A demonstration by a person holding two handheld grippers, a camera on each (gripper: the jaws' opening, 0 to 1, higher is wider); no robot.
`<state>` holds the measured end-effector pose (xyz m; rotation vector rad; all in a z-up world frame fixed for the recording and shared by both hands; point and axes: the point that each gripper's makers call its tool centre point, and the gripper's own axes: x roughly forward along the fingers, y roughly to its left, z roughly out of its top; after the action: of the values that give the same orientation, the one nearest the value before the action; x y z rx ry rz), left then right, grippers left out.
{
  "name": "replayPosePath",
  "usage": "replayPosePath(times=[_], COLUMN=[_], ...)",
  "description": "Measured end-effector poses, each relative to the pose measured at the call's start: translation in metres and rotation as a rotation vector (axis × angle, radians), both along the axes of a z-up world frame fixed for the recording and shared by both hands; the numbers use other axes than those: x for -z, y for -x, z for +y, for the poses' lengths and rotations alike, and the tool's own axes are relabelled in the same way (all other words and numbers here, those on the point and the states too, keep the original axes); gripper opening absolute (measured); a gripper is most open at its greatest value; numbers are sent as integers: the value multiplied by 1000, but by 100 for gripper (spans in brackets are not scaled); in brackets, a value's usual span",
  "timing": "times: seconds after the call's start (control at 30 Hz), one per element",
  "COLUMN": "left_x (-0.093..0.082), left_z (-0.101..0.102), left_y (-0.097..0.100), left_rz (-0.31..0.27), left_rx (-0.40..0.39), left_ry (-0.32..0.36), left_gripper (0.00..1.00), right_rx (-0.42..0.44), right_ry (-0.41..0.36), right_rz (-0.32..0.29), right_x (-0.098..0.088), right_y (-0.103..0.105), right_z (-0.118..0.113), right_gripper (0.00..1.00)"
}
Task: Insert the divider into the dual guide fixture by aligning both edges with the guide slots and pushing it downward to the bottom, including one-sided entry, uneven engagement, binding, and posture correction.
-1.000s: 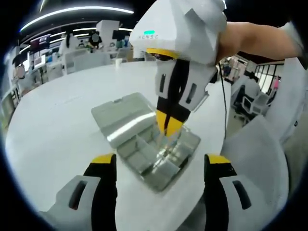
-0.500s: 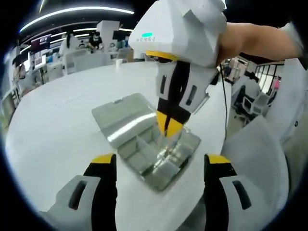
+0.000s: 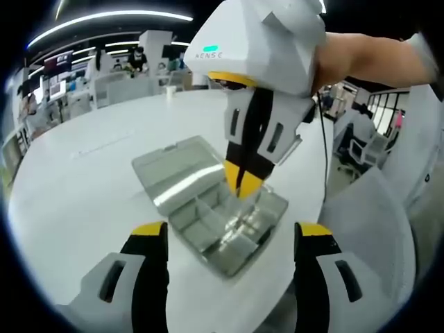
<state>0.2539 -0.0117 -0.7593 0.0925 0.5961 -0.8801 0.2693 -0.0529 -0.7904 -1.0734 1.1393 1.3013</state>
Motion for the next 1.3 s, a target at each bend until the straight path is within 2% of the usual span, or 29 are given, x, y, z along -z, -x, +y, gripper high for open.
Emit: replayPosePath(times=[0.03, 0.13, 0.8, 1.3], left_x=[0, 0, -1, 1], left_z=[0, 0, 3, 2], left_y=[0, 0, 0, 2], left_rz=[0, 1, -1, 5], left_rx=[0, 0, -4, -7], left_ry=[-1, -4, -12, -19], left_gripper=[72, 72, 72, 72], right_rx=[-32, -10, -17, -5], right_ry=[3, 6, 2, -22], right_rz=[-15, -7, -1, -9], right_x=[0, 1, 14, 35], right_y=[-1, 1, 1, 2], right_z=[0, -1, -2, -4], right_gripper=[0, 0, 0, 0])
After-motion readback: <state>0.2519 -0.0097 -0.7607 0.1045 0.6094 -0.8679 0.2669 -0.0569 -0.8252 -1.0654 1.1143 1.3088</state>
